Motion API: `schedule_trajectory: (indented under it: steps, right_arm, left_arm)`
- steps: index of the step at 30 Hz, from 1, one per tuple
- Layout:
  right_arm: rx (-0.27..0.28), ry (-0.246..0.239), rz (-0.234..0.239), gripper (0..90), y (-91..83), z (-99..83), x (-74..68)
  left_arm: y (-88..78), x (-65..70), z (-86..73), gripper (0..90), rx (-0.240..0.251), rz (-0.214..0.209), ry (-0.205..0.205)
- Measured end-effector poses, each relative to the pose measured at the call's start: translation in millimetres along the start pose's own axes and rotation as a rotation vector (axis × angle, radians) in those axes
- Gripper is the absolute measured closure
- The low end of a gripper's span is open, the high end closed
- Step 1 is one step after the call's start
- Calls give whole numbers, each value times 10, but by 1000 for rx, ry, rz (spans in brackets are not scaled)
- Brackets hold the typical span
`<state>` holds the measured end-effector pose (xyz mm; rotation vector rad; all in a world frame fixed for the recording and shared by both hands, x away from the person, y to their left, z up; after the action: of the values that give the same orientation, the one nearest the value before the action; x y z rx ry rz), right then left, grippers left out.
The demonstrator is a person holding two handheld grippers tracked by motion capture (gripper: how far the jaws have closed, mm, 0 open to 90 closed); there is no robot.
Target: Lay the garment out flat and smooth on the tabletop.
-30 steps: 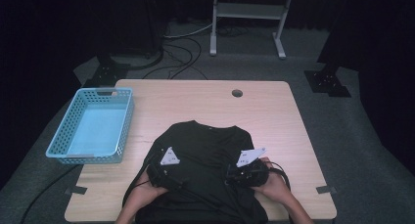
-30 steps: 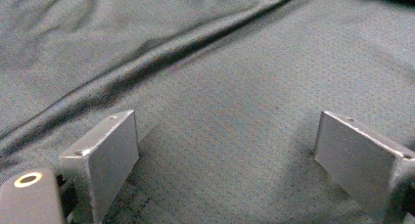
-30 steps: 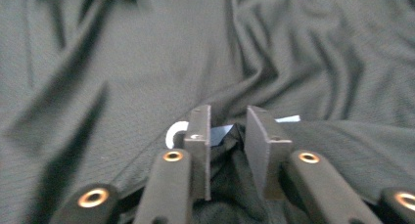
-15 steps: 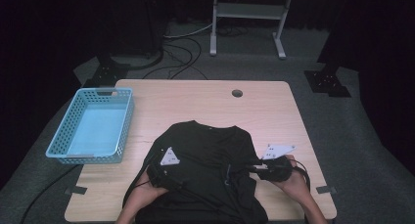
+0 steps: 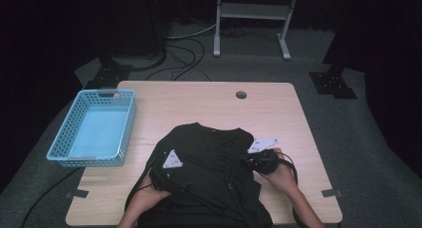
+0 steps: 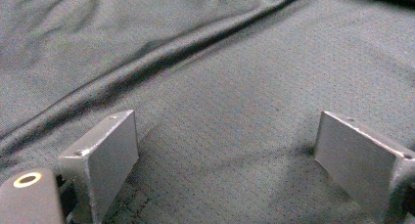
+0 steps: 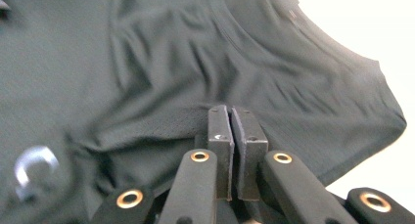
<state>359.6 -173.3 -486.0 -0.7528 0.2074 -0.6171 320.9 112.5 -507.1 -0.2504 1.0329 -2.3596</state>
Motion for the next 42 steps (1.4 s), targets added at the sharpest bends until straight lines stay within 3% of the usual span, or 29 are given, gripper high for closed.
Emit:
schedule_trajectory:
  steps: [5, 6, 8, 11, 12, 13, 17, 21, 26, 30, 36, 42]
  right_arm:
    - [-34, -48, 35, 869, 237, 64, -192]
    - [-29, -38, 45, 848, 240, 70, -194]
    - [-20, -33, 50, 749, 185, 76, -178]
    - [17, -19, 69, 708, 52, 63, -157]
    - [67, 8, 88, 707, -135, 15, -143]
    - [77, 14, 91, 715, -191, -13, -146]
    - [49, 28, 113, 815, -301, -201, -147]
    - [-6, 28, 101, 810, -216, -356, -155]
    - [-27, 13, 78, 900, -215, -405, -169]
    - [-41, 13, 43, 900, -353, -476, -98]
    - [-41, 64, -7, 900, -620, -679, 87]
    - [-78, 77, -37, 900, -731, -862, 171]
  left_arm:
    - [1, 3, -4, 83, 7, 3, -3]
    - [0, 2, -6, 83, 8, 2, -3]
    - [1, 3, -9, 84, 13, 3, -4]
    - [2, 5, -11, 83, 17, 5, -5]
    - [2, 5, -11, 83, 17, 5, -6]
    - [2, 5, -9, 83, 15, 5, -6]
    - [2, 4, -7, 84, 12, 6, -6]
    - [3, 6, -9, 83, 16, 7, -8]
    - [4, 7, -10, 84, 19, 8, -10]
    - [5, 7, -10, 84, 20, 10, -11]
    - [5, -1, -9, 84, 18, 8, -8]
    - [6, -1, -7, 84, 16, 9, -10]
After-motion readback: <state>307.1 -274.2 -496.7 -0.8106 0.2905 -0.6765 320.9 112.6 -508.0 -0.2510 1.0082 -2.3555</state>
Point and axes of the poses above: each handheld gripper's, and its own axes: y roughly forward along the jaws, z roughly out of its top, x roughly to its right, the point moved 4 cm from there along y, roughly forward along the jaws, and after that the axes turned 3 degrees about y, right-handed, at the moved point
